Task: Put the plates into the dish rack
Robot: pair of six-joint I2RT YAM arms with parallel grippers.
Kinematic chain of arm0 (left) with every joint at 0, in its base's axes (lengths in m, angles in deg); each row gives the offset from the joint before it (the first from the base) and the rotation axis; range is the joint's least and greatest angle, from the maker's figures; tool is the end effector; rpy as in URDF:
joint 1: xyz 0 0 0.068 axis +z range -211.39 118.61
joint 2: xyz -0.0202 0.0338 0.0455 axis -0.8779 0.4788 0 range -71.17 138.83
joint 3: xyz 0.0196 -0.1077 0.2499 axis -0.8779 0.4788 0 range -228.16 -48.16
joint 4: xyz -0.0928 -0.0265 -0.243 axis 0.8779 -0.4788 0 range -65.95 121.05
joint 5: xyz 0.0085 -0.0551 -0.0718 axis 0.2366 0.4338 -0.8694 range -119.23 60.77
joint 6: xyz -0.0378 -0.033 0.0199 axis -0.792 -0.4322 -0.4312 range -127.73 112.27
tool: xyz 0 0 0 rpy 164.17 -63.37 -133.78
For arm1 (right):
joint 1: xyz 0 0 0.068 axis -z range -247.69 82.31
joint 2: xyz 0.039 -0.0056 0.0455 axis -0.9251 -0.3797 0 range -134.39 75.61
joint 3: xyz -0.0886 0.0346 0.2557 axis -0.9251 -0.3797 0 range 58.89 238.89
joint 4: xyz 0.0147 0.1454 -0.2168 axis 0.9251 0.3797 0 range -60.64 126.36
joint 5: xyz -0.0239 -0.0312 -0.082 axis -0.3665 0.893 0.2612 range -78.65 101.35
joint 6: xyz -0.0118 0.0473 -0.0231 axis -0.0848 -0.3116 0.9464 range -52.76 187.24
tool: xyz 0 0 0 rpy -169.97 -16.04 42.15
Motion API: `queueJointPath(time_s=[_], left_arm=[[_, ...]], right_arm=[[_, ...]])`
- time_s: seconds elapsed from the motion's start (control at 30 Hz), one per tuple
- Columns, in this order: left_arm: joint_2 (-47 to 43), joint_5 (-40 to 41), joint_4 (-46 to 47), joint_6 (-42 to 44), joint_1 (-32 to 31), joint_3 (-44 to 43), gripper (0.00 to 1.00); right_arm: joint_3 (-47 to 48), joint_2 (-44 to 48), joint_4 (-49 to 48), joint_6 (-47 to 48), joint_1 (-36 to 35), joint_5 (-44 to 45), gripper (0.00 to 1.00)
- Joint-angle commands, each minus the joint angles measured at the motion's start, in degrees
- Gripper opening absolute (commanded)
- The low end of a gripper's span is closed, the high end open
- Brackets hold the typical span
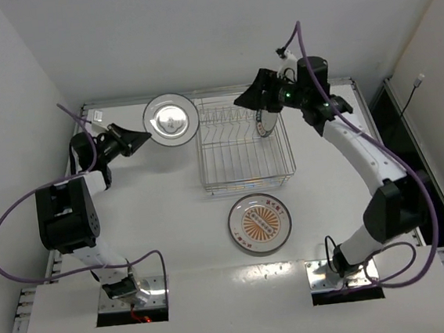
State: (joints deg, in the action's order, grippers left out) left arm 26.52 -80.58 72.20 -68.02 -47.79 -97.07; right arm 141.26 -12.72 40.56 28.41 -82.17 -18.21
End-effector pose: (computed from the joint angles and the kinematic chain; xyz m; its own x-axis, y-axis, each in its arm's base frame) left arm 0.3538 0.0571 0.2176 -0.5898 -0.7009 -0.4010 0.1878 0.3639 -0.9123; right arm 0.3465 0.1077 0.3806 -0.6451 0.3965 -0.6531 -0.3459 0.6106 0.7124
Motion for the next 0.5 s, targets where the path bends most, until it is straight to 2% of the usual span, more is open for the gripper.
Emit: queueJointPath(time_s=[0.0,0.07,0.1,0.3,0.33,0.47], left_arm=[[-1.4,-5.4,20.8,-9.2,0.5,0.4,0.0],[-0.8,-6.0,24.4,-11.8,0.5,0.9,0.0],[-0.7,-6.0,25.6,-12.5,0.5,0.9,0.0],[2.6,-7.1,35.5,-19.9,0.5,2.0,0.0],[2.6,-7.1,36.7,-20.8,0.5,2.0,0.0],[4.7,-7.1,42.2,-24.8,0.5,3.1,0.0]], right_arm=[[-7.5,-4.7,-11.4,-4.7,0.5,-10.9,0.77],[-11.8,-5.8,-17.6,-5.9,0.5,-12.0,0.87],[-12.6,-6.8,-19.4,-6.4,0.0,-13.1,0.89],[-17.6,-9.9,-34.3,-13.5,-1.7,-14.9,0.89],[-18.3,-9.9,-39.8,-15.0,-1.7,-14.9,0.89],[-21.3,-11.2,-51.6,-20.9,-2.7,-15.5,0.89]])
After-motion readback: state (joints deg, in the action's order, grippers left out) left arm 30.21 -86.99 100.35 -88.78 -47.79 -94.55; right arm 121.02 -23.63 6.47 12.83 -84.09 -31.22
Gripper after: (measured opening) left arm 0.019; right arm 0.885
